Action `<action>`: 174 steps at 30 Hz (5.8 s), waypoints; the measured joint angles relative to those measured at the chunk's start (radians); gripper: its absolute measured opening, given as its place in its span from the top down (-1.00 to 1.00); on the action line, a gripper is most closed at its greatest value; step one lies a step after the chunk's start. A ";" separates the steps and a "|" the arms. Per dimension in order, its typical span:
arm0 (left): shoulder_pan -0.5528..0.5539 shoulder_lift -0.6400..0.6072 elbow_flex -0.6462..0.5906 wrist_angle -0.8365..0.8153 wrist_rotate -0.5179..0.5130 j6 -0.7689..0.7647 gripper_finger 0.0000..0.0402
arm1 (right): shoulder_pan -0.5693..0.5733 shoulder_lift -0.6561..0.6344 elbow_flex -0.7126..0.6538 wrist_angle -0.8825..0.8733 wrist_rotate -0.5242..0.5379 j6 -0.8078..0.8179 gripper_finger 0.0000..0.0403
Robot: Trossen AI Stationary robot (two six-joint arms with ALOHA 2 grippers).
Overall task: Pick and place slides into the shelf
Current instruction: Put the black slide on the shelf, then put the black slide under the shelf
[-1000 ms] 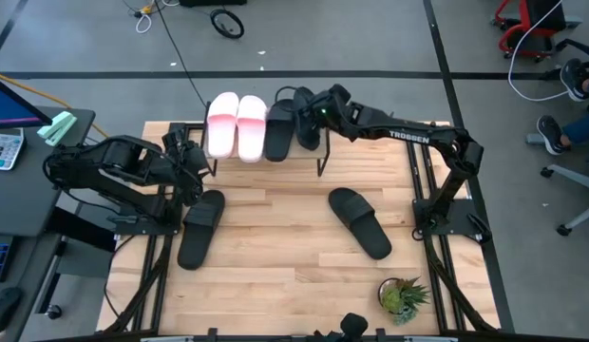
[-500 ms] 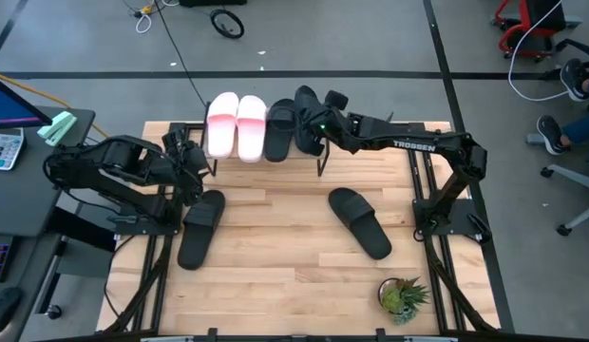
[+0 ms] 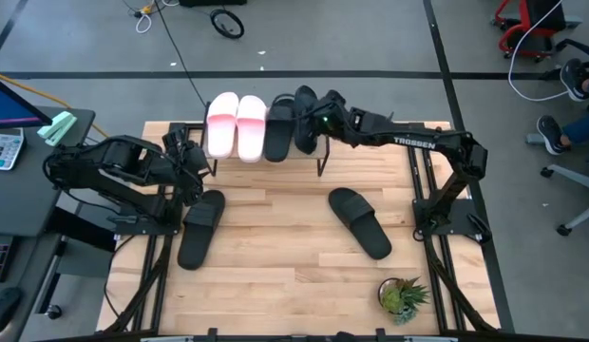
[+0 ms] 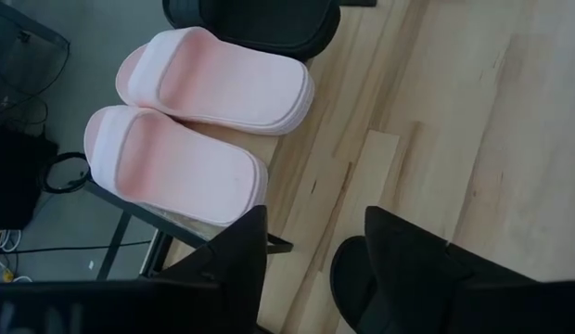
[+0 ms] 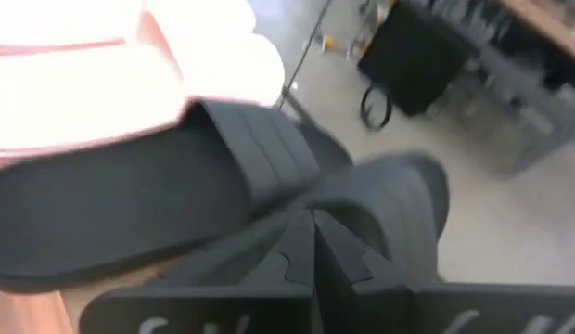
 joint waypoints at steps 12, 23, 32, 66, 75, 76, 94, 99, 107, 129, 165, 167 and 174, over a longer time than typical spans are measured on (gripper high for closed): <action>0.000 0.000 0.000 0.001 0.000 0.001 0.03 | -0.021 0.001 -0.146 0.104 -0.059 0.079 1.00; 0.000 0.000 0.000 0.001 0.000 0.002 0.04 | -0.084 0.001 -0.182 0.225 -0.107 0.098 1.00; 0.000 0.000 0.000 0.003 0.000 0.002 0.06 | -0.103 0.049 -0.182 0.341 -0.163 0.060 1.00; 0.000 0.000 0.000 0.005 -0.001 0.002 0.07 | -0.139 0.095 -0.179 0.055 -0.151 0.186 1.00; 0.000 0.000 0.000 0.004 0.000 0.002 0.04 | -0.086 0.079 -0.162 0.181 -0.162 0.177 1.00; 0.000 0.000 0.000 0.003 0.000 0.002 0.04 | -0.073 0.071 -0.152 0.166 -0.171 0.180 1.00; -0.092 -0.002 -0.149 -0.014 0.185 -0.207 0.03 | 0.559 0.032 -0.117 0.035 -0.160 0.230 0.99; -0.119 0.000 -0.280 0.175 0.184 -0.148 0.05 | 0.712 0.032 -0.117 0.035 -0.150 0.153 0.98; -0.113 0.000 -0.473 0.611 0.184 -0.026 0.04 | 0.784 0.032 -0.117 0.039 -0.091 0.030 0.98; -0.192 0.000 -0.812 0.425 0.295 -0.183 0.08 | 0.705 0.032 -0.115 0.031 -0.090 0.080 0.98; -0.361 0.141 -0.796 0.414 0.233 -0.473 0.11 | 0.683 0.032 -0.115 0.031 -0.090 0.043 0.98; -0.361 0.187 -0.795 0.404 0.202 -0.479 0.11 | 0.683 0.032 -0.115 0.031 -0.090 0.043 0.98; -0.360 0.292 -0.794 0.382 0.125 -0.495 0.27 | 0.683 0.032 -0.115 0.028 -0.090 0.043 0.98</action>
